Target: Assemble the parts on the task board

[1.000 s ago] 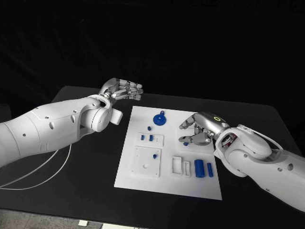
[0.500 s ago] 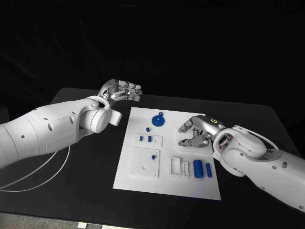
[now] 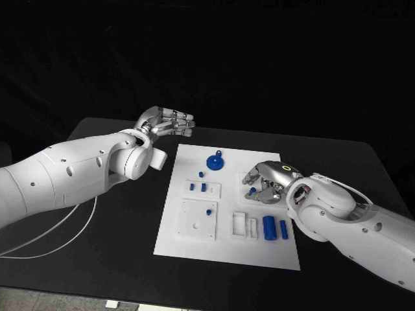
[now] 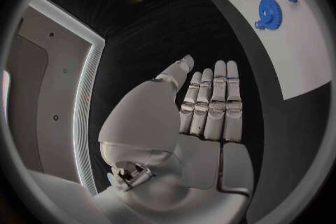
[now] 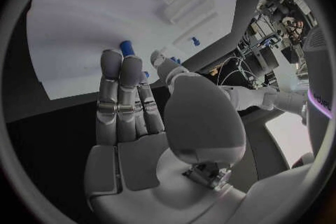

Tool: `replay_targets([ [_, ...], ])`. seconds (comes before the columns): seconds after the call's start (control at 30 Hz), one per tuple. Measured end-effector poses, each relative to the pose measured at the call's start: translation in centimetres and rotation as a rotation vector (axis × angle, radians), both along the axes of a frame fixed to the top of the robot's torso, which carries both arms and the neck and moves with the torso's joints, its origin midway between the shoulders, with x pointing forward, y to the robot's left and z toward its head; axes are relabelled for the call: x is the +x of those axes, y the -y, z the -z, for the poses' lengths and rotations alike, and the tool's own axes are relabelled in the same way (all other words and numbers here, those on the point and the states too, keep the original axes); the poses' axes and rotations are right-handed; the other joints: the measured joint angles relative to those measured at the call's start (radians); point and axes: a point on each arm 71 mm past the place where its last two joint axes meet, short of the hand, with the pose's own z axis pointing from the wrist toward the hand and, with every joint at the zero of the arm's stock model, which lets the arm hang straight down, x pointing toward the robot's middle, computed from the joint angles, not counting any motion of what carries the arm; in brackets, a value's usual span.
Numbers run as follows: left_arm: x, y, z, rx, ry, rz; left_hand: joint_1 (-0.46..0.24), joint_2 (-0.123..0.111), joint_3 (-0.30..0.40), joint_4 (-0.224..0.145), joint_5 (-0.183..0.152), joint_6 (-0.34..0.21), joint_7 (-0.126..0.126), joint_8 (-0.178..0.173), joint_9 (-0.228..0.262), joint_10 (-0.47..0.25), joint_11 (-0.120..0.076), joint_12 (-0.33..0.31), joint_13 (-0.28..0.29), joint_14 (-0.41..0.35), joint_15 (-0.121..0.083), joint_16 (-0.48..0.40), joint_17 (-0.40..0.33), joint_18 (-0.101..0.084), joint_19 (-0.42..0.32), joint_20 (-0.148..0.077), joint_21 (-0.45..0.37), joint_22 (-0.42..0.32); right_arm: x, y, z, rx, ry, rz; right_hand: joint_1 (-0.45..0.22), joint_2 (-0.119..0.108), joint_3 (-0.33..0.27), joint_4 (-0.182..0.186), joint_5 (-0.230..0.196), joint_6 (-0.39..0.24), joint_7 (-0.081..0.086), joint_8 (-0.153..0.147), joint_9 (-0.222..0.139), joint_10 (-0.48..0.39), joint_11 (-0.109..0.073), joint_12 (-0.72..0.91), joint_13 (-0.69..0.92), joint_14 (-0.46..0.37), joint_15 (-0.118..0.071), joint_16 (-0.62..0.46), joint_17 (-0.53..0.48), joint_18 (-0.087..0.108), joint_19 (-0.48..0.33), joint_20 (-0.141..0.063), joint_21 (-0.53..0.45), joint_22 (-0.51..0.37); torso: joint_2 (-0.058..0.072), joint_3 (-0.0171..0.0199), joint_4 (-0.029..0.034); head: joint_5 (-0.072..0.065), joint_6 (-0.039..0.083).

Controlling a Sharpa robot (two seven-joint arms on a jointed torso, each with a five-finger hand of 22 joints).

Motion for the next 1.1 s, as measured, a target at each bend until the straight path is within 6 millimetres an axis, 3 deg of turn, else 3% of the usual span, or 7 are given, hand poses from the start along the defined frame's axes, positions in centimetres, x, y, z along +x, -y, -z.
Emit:
replay_targets([
  [0.17, -0.01, -0.21, 0.0, 0.001, 0.0, -0.003, 0.0, 0.0, 0.0, 0.0, 0.0, 0.0, 0.0, 0.0, 0.0, 0.0, 0.0, 0.0, 0.0, 0.0, 0.0, 0.0, 0.0, 0.0, 0.0, 0.0, 0.0, -0.001, -0.05, -0.08, 0.21, -0.017, 0.002, 0.001, -0.03, -0.01, 0.099, -0.035, 0.0, 0.02, 0.005, 0.0, 0.0, 0.026, -0.005, 0.0, 0.0, 0.003, -0.003, 0.0, 0.003, 0.0, -0.001, -0.001, 0.014, 0.007, 0.0, 0.0004, 0.0003, 0.0, -0.002],
  [0.43, 0.0, -0.42, 0.0, 0.002, -0.001, -0.006, 0.0, 0.0, 0.0, 0.0, 0.0, 0.0, 0.0, 0.0, 0.0, 0.0, 0.0, 0.0, 0.0, 0.0, 0.0, 0.0, 0.0, 0.0, 0.0, 0.0, 0.0, -0.001, -0.05, -0.03, 0.4, -0.039, 0.006, 0.005, -0.074, -0.011, 0.201, -0.076, 0.0, 0.051, 0.01, 0.0, 0.0, 0.061, -0.015, 0.0, 0.0, 0.004, -0.01, 0.0, 0.011, 0.0, 0.0, -0.007, 0.035, 0.022, -0.001, -0.0003, 0.0011, -0.001, -0.003],
  [1.1, -0.01, -0.53, 0.03, 0.002, -0.004, -0.006, 0.0, 0.0, 0.0, 0.0, 0.0, 0.0, 0.0, 0.0, 0.0, 0.0, 0.0, 0.0, 0.0, 0.0, 0.0, 0.0, 0.0, 0.0, 0.0, 0.0, 0.0, -0.007, 0.08, 0.23, 0.76, -0.071, 0.007, 0.017, -0.081, -0.008, 0.215, -0.095, 0.0, 0.063, 0.013, 0.0, 0.0, 0.072, -0.016, 0.0, 0.001, 0.004, -0.01, 0.0, 0.013, -0.006, -0.002, -0.009, 0.037, 0.027, -0.001, -0.0008, 0.0006, -0.004, -0.007],
])
